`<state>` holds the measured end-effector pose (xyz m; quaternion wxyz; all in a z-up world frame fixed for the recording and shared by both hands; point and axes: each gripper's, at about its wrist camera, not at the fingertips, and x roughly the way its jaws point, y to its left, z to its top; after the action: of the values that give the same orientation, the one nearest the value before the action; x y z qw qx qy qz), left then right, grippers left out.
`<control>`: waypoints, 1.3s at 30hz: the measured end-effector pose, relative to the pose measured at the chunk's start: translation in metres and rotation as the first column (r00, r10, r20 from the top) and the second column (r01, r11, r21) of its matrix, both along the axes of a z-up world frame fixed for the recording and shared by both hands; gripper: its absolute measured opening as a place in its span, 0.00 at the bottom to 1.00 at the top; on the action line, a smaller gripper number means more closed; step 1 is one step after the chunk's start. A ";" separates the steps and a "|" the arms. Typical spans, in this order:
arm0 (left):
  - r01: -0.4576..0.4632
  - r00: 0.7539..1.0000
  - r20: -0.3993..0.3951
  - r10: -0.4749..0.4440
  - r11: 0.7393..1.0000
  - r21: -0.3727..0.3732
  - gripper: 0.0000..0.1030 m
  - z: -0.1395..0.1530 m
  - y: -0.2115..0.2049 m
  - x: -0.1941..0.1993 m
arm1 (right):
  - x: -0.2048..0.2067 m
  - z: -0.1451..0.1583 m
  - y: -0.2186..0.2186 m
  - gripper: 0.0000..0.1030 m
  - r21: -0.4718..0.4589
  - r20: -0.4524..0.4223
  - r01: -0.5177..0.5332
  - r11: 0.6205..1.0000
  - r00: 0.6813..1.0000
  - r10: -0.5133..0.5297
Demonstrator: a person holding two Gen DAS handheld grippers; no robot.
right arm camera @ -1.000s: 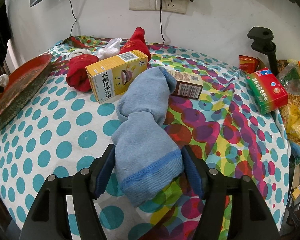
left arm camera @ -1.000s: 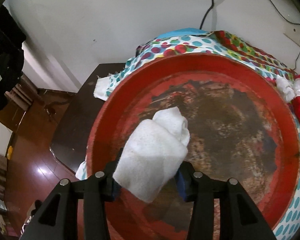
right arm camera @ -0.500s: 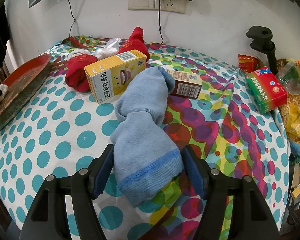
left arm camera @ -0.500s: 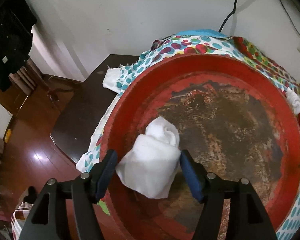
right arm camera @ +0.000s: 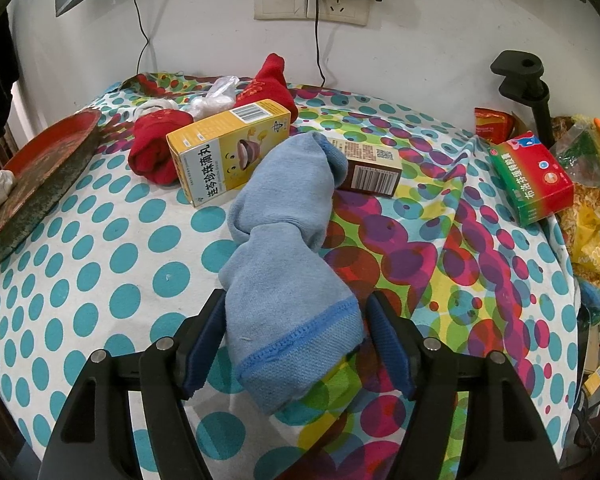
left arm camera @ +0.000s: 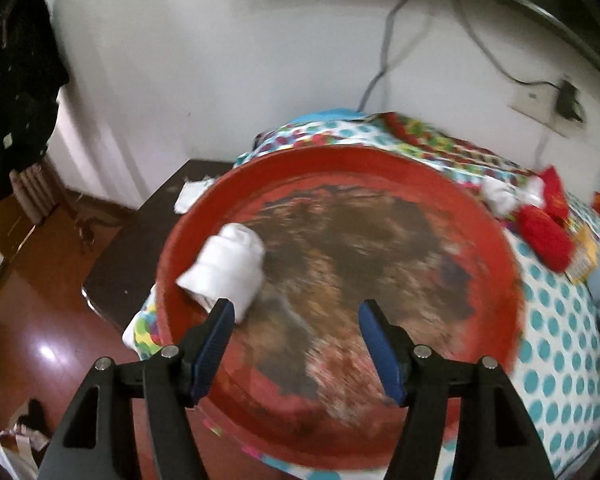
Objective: Organize objects
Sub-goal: 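Carry the white sock to the red tray and release it with the left tool, then carry the light blue sock to the red tray and release it with the right tool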
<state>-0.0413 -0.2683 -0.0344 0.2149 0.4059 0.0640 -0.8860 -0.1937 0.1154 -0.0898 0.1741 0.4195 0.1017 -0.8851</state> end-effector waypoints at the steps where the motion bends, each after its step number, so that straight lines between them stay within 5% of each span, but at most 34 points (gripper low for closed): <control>1: 0.030 1.000 -0.006 -0.030 1.000 -0.006 0.65 -0.001 0.008 0.003 | 0.000 0.000 0.000 0.65 -0.002 0.000 0.000 1.000 1.000 0.000; 11: 0.080 0.996 -0.022 -0.083 0.992 -0.099 0.65 -0.004 0.023 0.013 | 0.010 0.009 0.010 0.69 -0.064 -0.053 0.032 0.997 0.998 -0.036; 13: 0.072 0.997 -0.017 -0.074 0.992 -0.108 0.65 -0.006 0.020 0.014 | 0.006 0.005 0.008 0.50 -0.069 -0.015 0.060 0.996 0.998 -0.061; 24: -0.004 0.999 -0.040 0.003 1.000 -0.018 0.65 -0.011 -0.011 0.020 | 0.023 0.019 -0.018 0.40 0.050 -0.056 0.145 0.988 0.988 -0.142; 39: -0.072 0.994 -0.081 0.074 0.997 0.037 0.65 -0.004 -0.029 0.029 | 0.059 0.045 -0.087 0.40 -0.122 0.031 0.009 0.993 0.999 -0.005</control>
<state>-0.0121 -0.2969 -0.0382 0.2374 0.3700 0.1025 -0.8923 -0.1345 0.0284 -0.0449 0.1978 0.4221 0.0434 -0.8836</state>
